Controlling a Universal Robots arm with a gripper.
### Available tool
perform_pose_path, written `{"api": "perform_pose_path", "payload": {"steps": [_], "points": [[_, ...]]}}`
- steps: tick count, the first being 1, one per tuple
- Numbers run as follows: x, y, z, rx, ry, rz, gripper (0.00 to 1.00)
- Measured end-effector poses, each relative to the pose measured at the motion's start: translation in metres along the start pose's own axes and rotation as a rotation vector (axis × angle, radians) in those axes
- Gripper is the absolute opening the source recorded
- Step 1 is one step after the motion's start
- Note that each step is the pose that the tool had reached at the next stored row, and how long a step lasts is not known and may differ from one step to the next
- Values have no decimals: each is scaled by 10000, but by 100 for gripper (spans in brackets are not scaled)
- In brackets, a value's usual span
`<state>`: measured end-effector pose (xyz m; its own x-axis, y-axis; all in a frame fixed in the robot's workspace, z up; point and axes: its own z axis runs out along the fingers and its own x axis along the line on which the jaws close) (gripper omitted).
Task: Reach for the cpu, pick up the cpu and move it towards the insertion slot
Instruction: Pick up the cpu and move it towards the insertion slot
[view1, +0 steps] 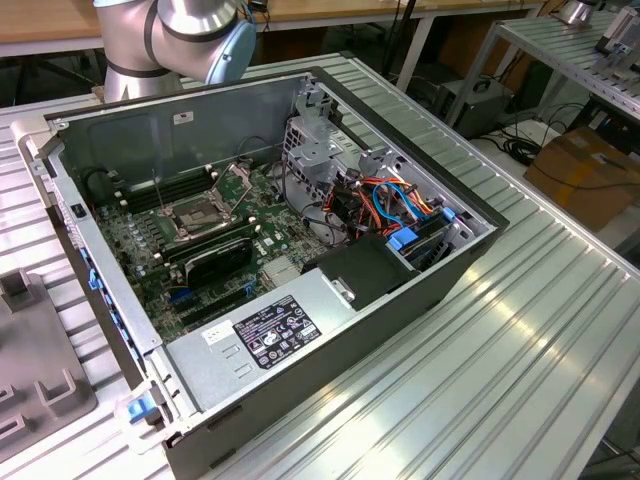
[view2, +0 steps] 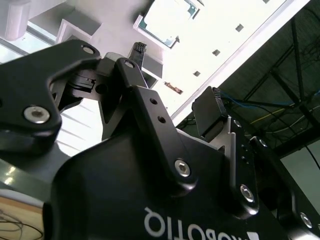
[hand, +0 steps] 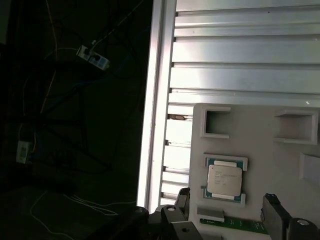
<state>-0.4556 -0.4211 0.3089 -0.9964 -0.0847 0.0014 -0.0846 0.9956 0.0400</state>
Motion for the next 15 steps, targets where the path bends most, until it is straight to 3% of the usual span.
{"api": "perform_pose_path", "payload": {"steps": [15], "points": [[-12,-87,57,-28,44,2,66]]}}
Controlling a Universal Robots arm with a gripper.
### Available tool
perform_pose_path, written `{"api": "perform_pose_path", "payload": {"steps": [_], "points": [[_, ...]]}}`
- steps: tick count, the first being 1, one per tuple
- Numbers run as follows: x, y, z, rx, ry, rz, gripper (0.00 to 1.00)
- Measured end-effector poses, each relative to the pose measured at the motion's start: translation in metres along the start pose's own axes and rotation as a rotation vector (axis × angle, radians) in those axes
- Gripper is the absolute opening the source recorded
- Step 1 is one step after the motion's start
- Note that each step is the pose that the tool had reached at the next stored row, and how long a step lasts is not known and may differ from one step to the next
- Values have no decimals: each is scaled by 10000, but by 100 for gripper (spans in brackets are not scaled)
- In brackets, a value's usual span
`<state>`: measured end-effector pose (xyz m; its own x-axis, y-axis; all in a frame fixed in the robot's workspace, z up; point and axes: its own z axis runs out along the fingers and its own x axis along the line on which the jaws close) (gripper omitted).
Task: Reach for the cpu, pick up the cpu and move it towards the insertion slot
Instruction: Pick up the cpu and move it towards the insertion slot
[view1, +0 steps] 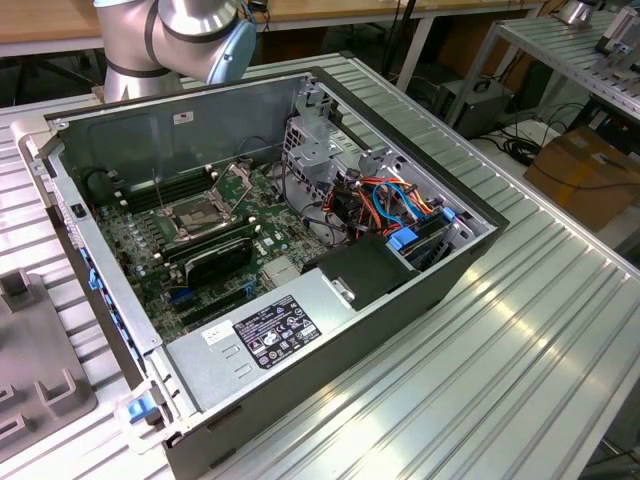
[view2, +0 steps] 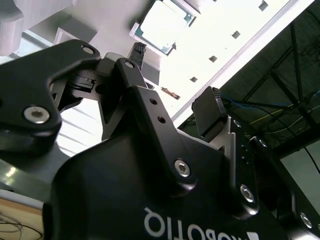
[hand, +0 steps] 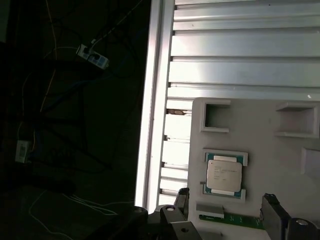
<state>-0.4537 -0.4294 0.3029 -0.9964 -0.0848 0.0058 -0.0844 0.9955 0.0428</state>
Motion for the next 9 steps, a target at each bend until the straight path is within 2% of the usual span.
{"api": "perform_pose_path", "payload": {"steps": [9], "points": [[-20,-60,42,-4,35,2,66]]}}
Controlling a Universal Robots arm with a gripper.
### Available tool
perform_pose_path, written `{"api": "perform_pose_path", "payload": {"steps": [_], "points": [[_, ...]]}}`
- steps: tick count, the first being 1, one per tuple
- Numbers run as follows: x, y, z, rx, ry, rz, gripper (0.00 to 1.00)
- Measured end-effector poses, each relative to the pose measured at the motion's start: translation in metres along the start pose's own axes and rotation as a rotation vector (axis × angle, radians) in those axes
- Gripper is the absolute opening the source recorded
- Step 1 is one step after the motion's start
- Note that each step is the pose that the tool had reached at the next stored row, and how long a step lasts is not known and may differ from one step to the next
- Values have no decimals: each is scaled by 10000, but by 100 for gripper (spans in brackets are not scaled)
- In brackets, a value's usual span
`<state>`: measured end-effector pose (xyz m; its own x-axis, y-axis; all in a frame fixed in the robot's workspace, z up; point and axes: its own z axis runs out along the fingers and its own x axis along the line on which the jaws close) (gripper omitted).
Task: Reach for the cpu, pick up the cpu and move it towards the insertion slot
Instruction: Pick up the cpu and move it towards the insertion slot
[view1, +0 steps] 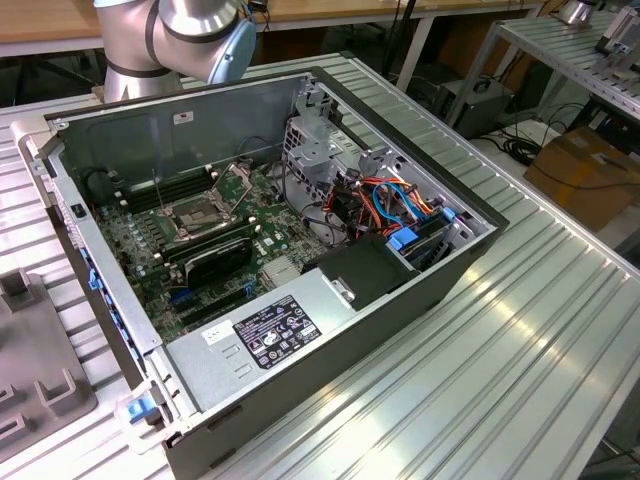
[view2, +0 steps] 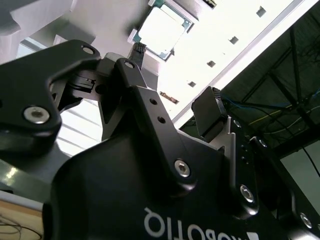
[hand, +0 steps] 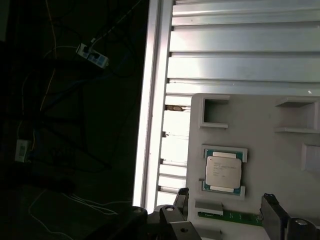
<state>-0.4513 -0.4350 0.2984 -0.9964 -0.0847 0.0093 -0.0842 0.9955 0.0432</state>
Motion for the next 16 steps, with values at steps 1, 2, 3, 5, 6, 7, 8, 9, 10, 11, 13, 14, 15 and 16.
{"api": "perform_pose_path", "payload": {"steps": [1,2,3,5,6,7,8,9,10,11,13,14,15,16], "points": [[-2,-7,6,1,5,0,66],[-3,-11,13,0,5,0,66],[-3,-13,16,0,6,-1,66],[-3,-16,20,-1,5,0,66],[-3,-16,20,-8,4,0,66],[-3,-16,20,-12,4,0,66],[-3,-16,20,-19,3,0,66],[-3,-16,20,-21,3,0,66],[-3,-16,20,-21,3,0,66],[-3,-16,22,-20,7,-1,66],[-3,-16,30,-22,11,0,66],[-3,-16,30,-21,10,0,66],[-3,-17,30,-21,10,0,66],[-3,-16,30,-19,12,0,66]]}}
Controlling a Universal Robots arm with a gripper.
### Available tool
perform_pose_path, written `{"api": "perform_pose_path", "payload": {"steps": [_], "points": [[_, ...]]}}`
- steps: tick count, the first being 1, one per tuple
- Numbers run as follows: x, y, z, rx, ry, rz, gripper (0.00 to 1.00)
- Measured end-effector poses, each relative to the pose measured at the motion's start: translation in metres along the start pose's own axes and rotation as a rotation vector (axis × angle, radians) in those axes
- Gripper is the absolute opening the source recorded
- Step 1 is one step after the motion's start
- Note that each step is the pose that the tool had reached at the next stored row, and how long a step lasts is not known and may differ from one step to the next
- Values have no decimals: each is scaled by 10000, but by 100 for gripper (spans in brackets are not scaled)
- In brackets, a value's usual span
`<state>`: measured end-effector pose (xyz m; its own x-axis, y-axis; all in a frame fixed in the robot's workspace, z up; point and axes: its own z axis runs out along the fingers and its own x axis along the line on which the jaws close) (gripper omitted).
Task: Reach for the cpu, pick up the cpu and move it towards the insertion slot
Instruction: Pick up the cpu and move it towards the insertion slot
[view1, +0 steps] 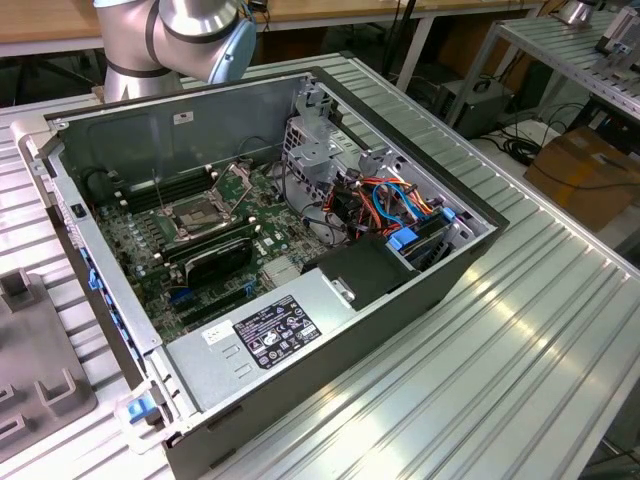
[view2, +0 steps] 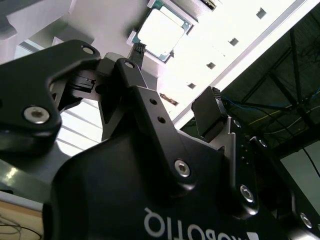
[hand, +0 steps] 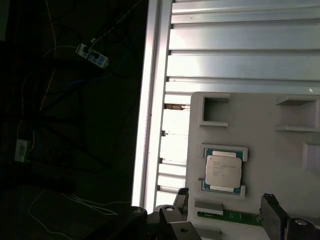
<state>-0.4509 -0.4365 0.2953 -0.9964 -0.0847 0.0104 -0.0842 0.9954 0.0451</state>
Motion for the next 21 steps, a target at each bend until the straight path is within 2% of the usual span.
{"api": "perform_pose_path", "payload": {"steps": [3,8,9,12,13,14,16,21], "points": [[-8,-1,15,62,4,1,66],[-37,-5,59,77,7,3,66],[-41,-7,70,97,10,4,66],[-43,-7,77,102,9,3,66],[-43,-7,78,103,10,3,68],[-43,-7,79,103,10,3,74],[-44,-8,88,101,9,3,74],[-46,-14,208,101,39,4,74]]}}
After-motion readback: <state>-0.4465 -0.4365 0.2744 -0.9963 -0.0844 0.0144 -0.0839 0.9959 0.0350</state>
